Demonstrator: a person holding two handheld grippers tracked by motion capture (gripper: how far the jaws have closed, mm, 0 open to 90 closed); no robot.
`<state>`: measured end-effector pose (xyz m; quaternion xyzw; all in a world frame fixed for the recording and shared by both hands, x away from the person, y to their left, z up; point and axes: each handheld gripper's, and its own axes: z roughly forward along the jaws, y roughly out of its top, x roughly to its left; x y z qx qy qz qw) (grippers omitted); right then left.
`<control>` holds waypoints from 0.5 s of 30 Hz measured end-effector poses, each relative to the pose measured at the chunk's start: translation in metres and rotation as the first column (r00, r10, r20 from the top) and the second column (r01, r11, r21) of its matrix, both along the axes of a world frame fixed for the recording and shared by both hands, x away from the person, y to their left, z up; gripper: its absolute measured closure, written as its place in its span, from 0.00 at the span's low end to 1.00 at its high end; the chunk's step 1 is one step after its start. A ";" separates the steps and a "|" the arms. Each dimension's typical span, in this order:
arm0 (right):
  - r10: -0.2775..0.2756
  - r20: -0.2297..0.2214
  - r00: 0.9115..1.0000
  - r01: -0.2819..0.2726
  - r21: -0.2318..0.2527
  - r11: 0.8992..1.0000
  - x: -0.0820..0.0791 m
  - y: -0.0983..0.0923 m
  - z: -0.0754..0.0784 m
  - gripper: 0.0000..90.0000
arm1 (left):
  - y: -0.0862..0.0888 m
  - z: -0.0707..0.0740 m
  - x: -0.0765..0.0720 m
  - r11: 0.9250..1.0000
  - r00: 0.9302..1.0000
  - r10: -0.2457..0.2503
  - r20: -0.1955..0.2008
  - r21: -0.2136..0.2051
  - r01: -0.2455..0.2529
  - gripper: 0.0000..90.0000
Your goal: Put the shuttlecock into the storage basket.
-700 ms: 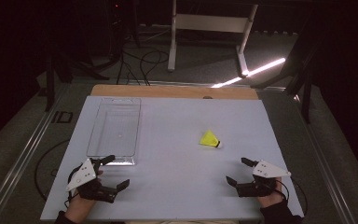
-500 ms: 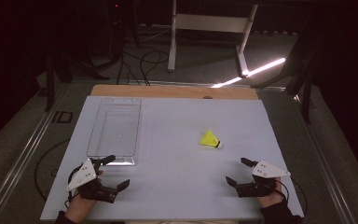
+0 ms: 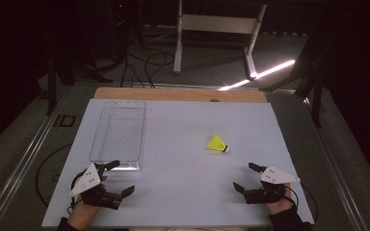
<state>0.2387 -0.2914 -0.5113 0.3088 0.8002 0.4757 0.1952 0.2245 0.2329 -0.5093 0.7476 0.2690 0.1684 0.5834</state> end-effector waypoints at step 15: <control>-0.001 0.003 1.000 0.001 0.007 1.000 0.000 0.000 0.001 0.09 | -0.003 0.020 -0.003 0.999 0.999 -0.027 0.022 -0.023 0.027 0.00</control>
